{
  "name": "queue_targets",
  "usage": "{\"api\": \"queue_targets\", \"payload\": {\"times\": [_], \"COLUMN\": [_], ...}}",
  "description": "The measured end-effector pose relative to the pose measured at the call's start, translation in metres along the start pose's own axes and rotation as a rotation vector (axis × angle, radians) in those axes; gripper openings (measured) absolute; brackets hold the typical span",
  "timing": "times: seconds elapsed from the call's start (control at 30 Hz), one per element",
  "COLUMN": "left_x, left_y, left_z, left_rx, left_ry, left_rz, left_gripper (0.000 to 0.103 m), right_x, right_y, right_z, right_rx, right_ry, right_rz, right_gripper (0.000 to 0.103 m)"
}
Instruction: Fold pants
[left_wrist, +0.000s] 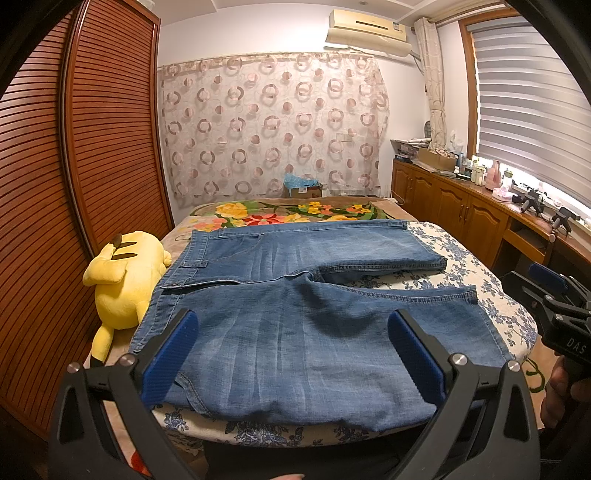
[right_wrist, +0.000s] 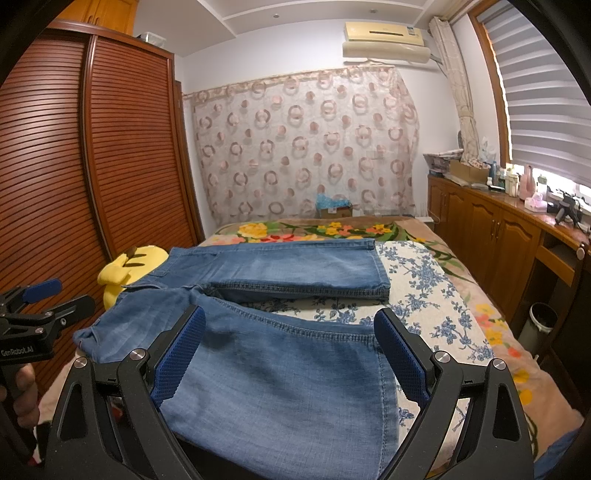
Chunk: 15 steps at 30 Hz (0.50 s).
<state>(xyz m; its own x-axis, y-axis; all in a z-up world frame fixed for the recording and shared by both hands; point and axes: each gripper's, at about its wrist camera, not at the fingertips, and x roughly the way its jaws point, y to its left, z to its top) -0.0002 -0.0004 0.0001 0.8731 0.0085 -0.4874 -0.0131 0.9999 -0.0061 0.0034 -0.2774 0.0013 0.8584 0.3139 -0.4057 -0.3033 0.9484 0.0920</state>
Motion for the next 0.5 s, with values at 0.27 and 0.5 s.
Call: {"api": "queue_targets", "payload": {"times": [0.27,0.5], "left_x": [0.0003,0.0025], "left_y": [0.0004,-0.0061], "left_z": [0.0001,-0.0014], "left_rx": [0.002,0.011], "left_ry": [0.0,0.017], "left_rz": [-0.001,-0.012], "left_gripper": [0.103,0.103], "right_x": [-0.0005,-0.0007], "right_y": [0.0006,0.0021], "right_z": [-0.0001,0.0], "right_rx": [0.0,-0.002], "right_ry": [0.0,0.001], "right_rz": [0.0,-0.004], "right_gripper": [0.095,0.095]}}
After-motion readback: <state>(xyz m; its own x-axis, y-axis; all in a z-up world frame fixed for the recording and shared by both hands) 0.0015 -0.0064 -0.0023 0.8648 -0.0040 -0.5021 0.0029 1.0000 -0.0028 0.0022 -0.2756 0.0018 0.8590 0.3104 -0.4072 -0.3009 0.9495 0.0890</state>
